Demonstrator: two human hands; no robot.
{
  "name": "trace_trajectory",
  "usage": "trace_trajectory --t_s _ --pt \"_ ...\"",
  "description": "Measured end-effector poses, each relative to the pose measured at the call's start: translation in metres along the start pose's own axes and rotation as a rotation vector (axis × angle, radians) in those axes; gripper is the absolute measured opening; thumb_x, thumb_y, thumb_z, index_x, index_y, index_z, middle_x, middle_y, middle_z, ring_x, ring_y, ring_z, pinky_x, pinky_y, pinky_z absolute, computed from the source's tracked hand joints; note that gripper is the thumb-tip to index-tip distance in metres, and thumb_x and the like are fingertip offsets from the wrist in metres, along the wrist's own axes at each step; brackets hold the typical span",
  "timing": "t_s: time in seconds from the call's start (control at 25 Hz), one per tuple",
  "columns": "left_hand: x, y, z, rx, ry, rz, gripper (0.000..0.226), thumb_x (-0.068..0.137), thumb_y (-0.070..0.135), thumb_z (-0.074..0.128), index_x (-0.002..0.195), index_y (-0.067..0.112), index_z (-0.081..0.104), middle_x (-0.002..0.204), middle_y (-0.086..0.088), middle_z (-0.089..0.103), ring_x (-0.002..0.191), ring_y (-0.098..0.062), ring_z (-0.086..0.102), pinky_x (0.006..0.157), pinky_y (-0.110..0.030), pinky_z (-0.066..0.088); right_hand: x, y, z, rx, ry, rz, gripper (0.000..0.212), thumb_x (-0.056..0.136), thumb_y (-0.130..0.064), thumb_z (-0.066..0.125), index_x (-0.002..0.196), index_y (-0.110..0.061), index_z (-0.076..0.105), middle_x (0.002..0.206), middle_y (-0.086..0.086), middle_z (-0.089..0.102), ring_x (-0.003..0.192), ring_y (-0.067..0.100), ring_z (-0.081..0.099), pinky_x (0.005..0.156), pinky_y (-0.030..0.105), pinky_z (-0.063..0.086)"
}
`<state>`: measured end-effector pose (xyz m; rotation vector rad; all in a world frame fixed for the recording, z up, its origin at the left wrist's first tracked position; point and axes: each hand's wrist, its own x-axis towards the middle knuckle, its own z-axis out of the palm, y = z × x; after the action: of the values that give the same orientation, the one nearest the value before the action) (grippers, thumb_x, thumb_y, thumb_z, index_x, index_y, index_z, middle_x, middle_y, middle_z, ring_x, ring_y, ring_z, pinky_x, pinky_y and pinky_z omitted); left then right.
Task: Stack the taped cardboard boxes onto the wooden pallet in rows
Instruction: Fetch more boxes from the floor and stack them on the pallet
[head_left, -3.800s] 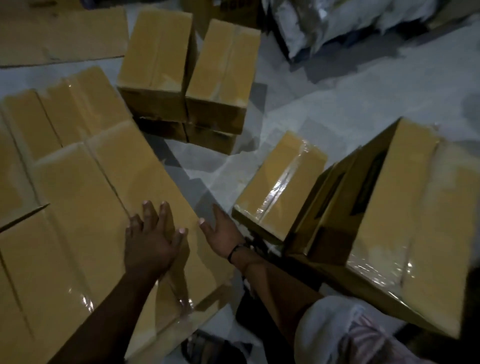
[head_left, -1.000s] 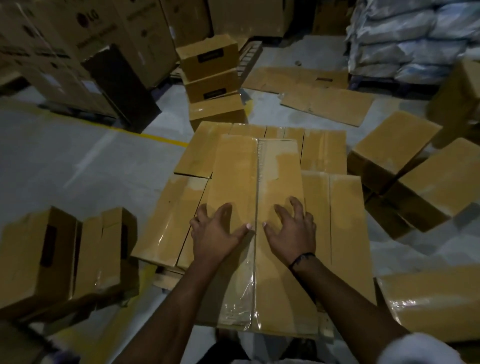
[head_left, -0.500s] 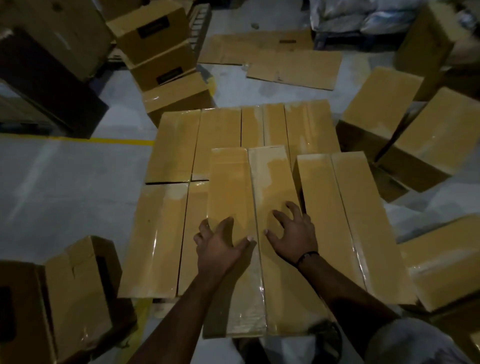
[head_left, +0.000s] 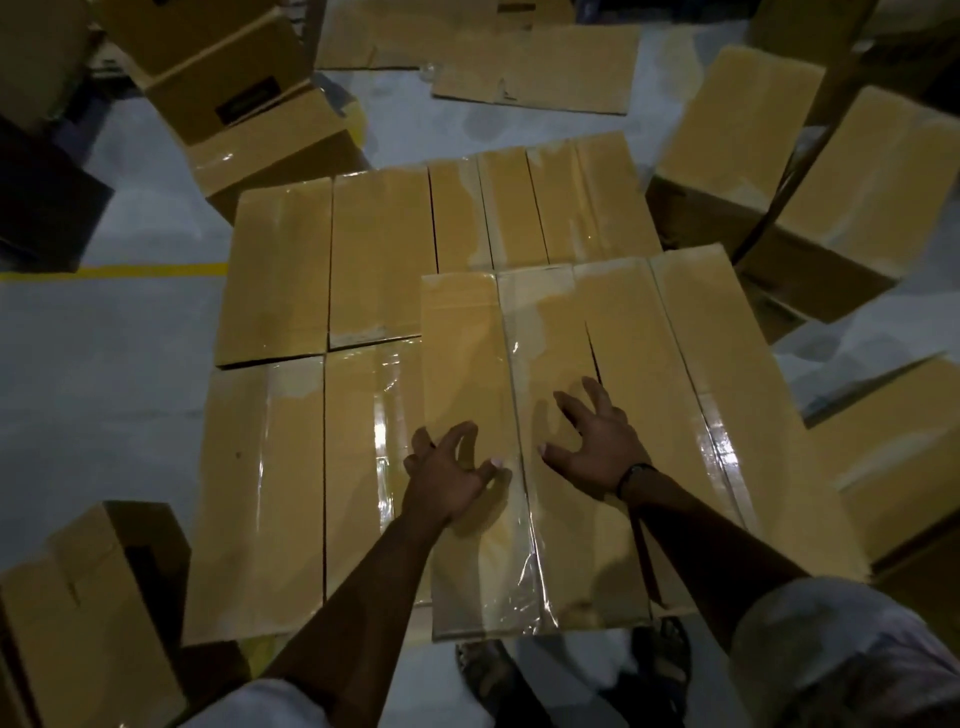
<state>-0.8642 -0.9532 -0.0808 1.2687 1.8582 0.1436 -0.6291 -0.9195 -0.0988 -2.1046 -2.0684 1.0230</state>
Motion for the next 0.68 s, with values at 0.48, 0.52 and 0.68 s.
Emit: trace_trajectory --t_s 0.48,0.52,0.68 --pt "0.000 -0.034 0.027 0.348 -0.284 0.050 0.088 0.090 0.059 0.069 0.161 0.038 0.022 0.165 -0.024 -0.023 0.145 -0.059 0.020 0.117 -0.051 0.031 -0.026 0.010 0.034 -0.384 -0.185 0.070 0.081 0.086 -0.063 0.059 0.154 -0.031 0.028 0.168 0.010 -0.006 0.151 0.046 -0.004 0.118 0.062 0.018" --pt "-0.007 -0.038 0.031 0.352 -0.288 0.056 0.089 0.089 0.058 0.070 0.161 0.038 0.022 0.164 -0.025 -0.023 0.145 -0.060 0.021 0.117 -0.051 0.032 -0.036 0.015 0.038 -0.360 -0.187 0.097 0.085 0.086 -0.064 0.059 0.155 -0.031 0.024 0.168 0.011 -0.009 0.151 0.047 -0.005 0.117 0.064 0.017" --pt "-0.044 -0.054 0.051 0.396 -0.291 0.069 0.092 0.090 0.048 0.073 0.162 0.034 0.017 0.163 -0.029 -0.023 0.141 -0.060 0.026 0.112 -0.052 0.036 -0.083 0.044 0.055 -0.392 -0.231 0.053 0.096 0.088 -0.066 0.056 0.160 -0.028 0.007 0.166 0.014 -0.020 0.151 0.047 -0.015 0.120 0.063 0.013"
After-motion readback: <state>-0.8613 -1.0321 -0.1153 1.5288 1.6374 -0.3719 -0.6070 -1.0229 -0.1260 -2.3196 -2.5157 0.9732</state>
